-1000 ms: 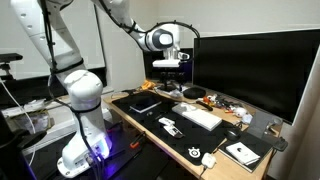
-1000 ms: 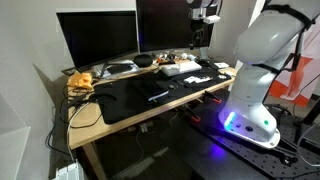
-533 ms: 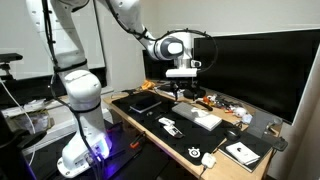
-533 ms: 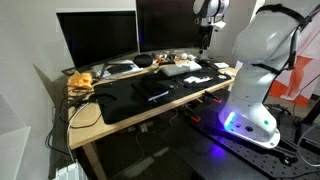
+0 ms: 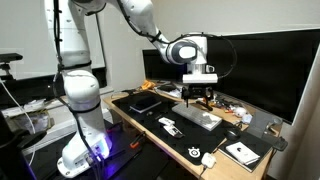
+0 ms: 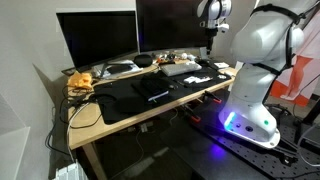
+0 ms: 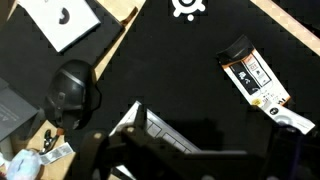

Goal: Move the white box to the left.

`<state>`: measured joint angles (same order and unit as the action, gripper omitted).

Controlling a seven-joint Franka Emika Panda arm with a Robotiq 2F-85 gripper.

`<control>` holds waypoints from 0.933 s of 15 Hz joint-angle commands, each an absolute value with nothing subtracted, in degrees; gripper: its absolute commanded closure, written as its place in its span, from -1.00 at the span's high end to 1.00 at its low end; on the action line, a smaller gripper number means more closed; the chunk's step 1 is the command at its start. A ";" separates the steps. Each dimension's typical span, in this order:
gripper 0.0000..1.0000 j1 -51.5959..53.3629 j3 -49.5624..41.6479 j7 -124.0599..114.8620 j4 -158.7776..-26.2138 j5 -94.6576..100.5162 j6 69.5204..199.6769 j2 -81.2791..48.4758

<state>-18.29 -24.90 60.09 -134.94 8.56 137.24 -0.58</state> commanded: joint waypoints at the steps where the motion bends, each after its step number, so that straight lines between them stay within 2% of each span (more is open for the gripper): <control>1: 1.00 -20.92 -24.11 66.14 -130.60 6.16 137.97 -5.30; 7: 1.00 -24.56 -23.61 75.57 -127.19 8.28 141.27 -10.45; 14: 1.00 -24.81 -23.18 74.62 -127.62 8.12 140.52 -10.33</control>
<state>-23.63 -24.39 74.98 -127.65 7.67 140.67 -10.49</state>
